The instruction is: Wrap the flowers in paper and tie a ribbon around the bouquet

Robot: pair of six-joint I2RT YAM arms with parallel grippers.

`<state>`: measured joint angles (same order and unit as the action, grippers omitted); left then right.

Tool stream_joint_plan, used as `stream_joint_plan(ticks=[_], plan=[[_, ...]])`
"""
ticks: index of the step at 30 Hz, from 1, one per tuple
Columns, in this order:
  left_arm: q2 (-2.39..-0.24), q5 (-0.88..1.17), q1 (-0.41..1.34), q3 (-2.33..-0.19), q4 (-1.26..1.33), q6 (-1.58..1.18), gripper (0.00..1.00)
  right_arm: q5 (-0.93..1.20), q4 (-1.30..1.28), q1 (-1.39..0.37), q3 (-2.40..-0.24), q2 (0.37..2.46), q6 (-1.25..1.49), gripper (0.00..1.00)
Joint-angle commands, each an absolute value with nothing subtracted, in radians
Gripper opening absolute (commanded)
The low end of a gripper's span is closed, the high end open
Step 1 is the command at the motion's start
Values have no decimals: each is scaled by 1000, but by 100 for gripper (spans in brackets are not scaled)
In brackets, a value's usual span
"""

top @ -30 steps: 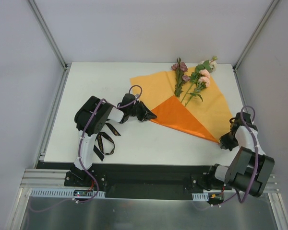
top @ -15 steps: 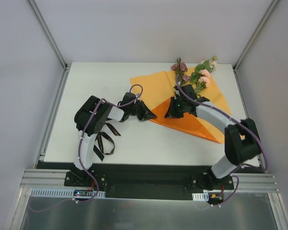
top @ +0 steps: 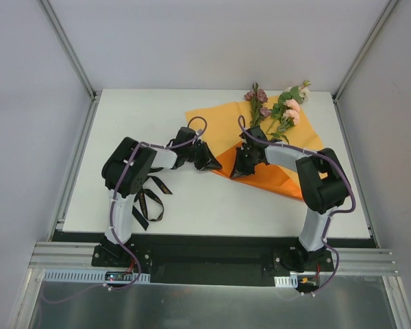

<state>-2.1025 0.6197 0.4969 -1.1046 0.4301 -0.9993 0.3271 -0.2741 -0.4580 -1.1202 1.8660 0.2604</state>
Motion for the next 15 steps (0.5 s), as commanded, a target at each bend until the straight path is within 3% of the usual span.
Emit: stream_joint_plan(ticks=[1,2,5,9,15], plan=[[-2005,621,505,-1143,308,-865,15,276,-316,-457,-1147,1888,256,1],[-1997,635,512,-1144,308,-865,21,272,-316,-457,-1147,1890,259,1],[-1980,655,534,-1146,314,-873,23,272,-316,-456,-1150,1888,259,1],[-2009,663,548,-1134,353,-911,4,275,-321,-457,-1152,1882,262,1],[-2077,661,545,-1118,416,-972,0,273,-322,-457,-1147,1875,264,1]])
